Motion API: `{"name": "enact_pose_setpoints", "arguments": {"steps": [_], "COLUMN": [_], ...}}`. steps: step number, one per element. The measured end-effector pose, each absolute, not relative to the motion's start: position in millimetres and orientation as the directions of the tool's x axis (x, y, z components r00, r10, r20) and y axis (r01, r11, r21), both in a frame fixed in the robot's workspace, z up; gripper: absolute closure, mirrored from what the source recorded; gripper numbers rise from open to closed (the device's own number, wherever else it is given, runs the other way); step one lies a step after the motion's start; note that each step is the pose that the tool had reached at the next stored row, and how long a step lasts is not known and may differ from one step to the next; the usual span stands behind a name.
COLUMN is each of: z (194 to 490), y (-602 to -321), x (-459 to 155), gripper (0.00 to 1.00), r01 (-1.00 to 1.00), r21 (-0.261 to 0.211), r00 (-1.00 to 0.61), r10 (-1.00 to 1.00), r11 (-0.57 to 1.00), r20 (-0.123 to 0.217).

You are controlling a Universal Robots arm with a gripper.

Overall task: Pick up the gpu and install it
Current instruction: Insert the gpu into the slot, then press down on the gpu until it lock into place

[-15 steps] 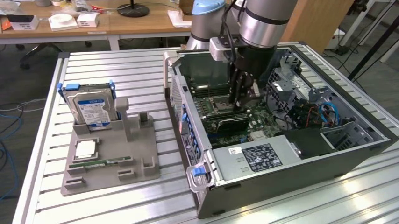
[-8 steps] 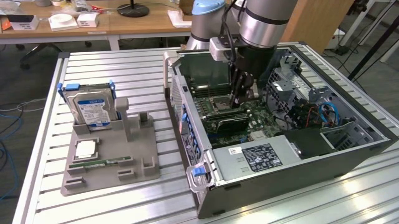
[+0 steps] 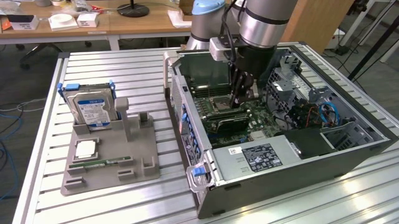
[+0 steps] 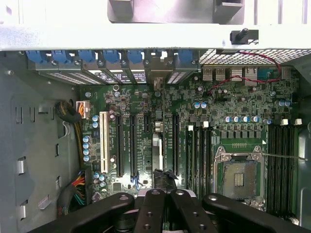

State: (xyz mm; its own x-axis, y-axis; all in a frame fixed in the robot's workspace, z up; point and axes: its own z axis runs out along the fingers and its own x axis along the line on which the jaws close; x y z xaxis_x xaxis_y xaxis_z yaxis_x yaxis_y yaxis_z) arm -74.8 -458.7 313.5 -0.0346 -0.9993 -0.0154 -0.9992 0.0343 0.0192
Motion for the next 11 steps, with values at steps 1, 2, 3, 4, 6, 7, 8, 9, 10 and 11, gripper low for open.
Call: {"name": "enact_pose_setpoints", "arguments": {"steps": [1,2,3,4,6,7,8,9,10,11], "z": [313.5,313.5,313.5,313.5,313.5,313.5,307.6,304.6,302.8,301.0], "y": [-458.7,-458.7,-458.7,-458.8,-458.7,-458.7,-458.8,-458.7,-458.7,-458.7], "x": [-74.8,-74.8,-74.8,-74.8,-74.8,-74.8,-76.6,-77.1,-77.3,-77.5], "gripper": [0.89,0.89,0.89,0.89,0.89,0.89,0.89,0.89,0.89,0.89], "r01": [-0.999,-0.999,-0.999,-0.999,-0.999,-0.999,-0.999,-0.999,-0.999,-0.999], "r21": [0.019,0.019,0.019,0.019,0.019,0.019,0.018,0.018,0.018,0.018], "r00": [-0.035,-0.035,-0.035,-0.035,-0.035,-0.035,-0.035,-0.035,-0.034,-0.034], "r10": [-0.999,-0.999,-0.999,-0.999,-0.999,-0.999,-0.999,-0.999,-0.999,-0.999], "r11": [0.034,0.034,0.034,0.034,0.034,0.034,0.034,0.034,0.034,0.034], "r20": [-0.015,-0.015,-0.015,-0.015,-0.015,-0.015,-0.015,-0.015,-0.015,-0.015]}}
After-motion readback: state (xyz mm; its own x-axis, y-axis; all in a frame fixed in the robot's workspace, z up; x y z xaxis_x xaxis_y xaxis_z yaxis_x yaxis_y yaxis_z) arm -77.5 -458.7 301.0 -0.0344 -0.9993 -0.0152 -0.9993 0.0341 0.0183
